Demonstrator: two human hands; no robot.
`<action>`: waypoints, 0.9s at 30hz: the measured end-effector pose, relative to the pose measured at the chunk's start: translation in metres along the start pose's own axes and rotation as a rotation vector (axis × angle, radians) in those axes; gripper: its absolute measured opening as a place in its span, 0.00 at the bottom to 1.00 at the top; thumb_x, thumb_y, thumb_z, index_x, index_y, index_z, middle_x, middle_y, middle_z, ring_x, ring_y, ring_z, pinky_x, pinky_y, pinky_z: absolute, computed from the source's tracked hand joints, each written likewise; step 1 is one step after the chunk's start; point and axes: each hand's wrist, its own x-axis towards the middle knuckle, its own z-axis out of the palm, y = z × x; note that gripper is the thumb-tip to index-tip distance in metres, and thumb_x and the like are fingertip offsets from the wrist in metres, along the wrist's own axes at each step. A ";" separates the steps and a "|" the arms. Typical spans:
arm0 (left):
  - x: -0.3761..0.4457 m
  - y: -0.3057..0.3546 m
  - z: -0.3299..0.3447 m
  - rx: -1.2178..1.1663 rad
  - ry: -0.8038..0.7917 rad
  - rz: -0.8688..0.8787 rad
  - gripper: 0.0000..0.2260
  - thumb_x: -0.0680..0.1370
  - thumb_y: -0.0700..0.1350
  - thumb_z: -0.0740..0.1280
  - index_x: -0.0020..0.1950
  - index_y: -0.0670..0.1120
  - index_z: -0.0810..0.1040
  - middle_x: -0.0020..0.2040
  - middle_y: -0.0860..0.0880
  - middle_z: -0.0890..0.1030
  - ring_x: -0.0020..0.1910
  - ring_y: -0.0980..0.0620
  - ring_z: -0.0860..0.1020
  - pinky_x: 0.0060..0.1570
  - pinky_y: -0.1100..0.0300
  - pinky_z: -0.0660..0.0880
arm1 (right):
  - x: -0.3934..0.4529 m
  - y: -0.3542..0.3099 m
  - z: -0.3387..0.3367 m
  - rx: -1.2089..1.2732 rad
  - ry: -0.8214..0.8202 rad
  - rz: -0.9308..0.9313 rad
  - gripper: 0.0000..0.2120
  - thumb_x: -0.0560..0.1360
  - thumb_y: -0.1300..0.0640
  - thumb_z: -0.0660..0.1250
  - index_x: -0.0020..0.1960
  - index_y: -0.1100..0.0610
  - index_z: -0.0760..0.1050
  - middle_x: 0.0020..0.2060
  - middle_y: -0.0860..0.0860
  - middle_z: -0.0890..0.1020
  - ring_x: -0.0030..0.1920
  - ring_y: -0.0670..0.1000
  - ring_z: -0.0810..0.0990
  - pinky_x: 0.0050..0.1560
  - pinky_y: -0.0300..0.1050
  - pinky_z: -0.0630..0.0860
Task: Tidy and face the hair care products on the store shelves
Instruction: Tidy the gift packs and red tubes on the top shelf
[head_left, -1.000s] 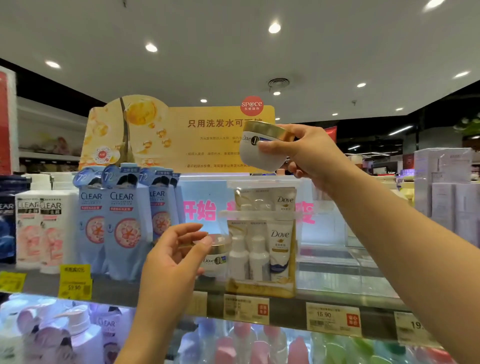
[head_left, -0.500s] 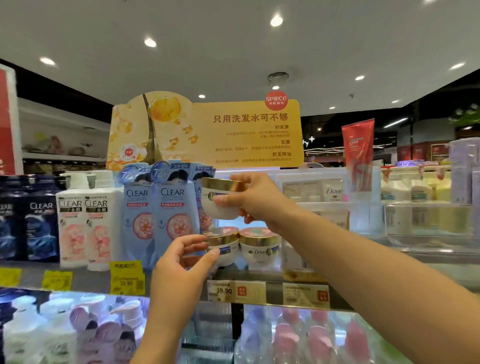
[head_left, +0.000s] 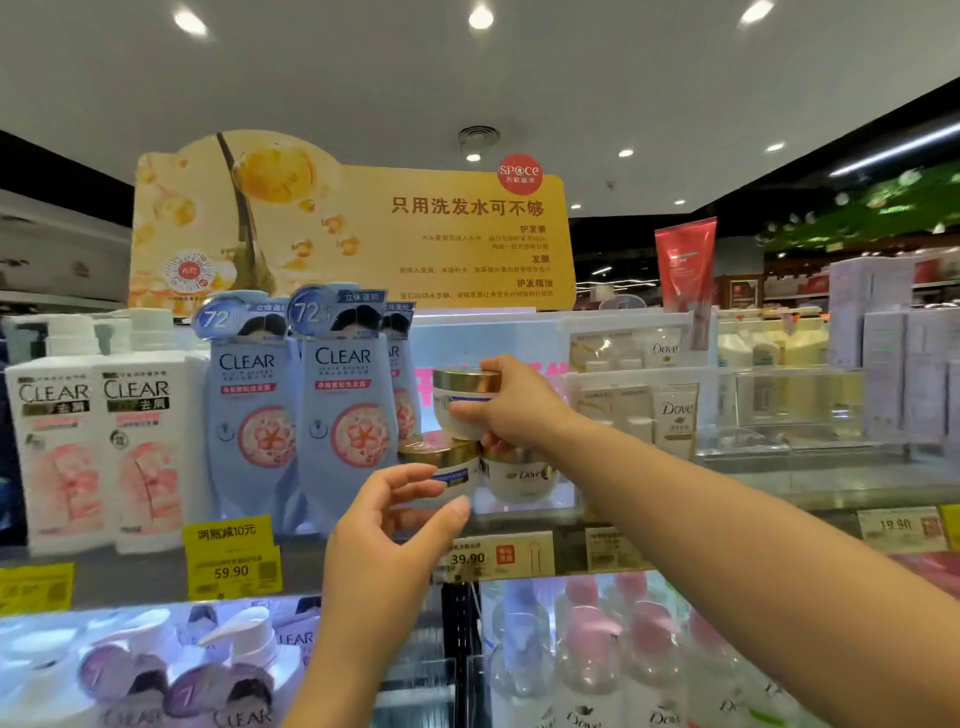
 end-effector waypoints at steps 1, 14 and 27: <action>0.001 -0.003 0.000 0.002 -0.008 -0.005 0.13 0.65 0.56 0.76 0.49 0.60 0.81 0.48 0.57 0.85 0.45 0.56 0.83 0.45 0.48 0.82 | -0.001 -0.001 -0.001 0.019 -0.010 0.016 0.32 0.76 0.57 0.74 0.75 0.53 0.63 0.51 0.52 0.78 0.37 0.53 0.82 0.31 0.43 0.79; -0.004 -0.009 0.015 -0.066 -0.091 -0.045 0.15 0.65 0.54 0.76 0.51 0.57 0.81 0.47 0.58 0.85 0.43 0.59 0.83 0.42 0.54 0.81 | -0.057 -0.038 -0.042 -0.160 0.154 -0.267 0.30 0.76 0.54 0.73 0.75 0.47 0.66 0.51 0.47 0.79 0.33 0.49 0.86 0.39 0.47 0.85; -0.003 0.022 0.087 -0.078 -0.191 0.042 0.16 0.62 0.55 0.75 0.49 0.60 0.81 0.48 0.57 0.85 0.44 0.55 0.83 0.45 0.53 0.81 | 0.010 0.052 -0.254 -0.119 0.563 -0.009 0.26 0.71 0.49 0.78 0.66 0.54 0.76 0.53 0.53 0.82 0.41 0.50 0.82 0.37 0.44 0.77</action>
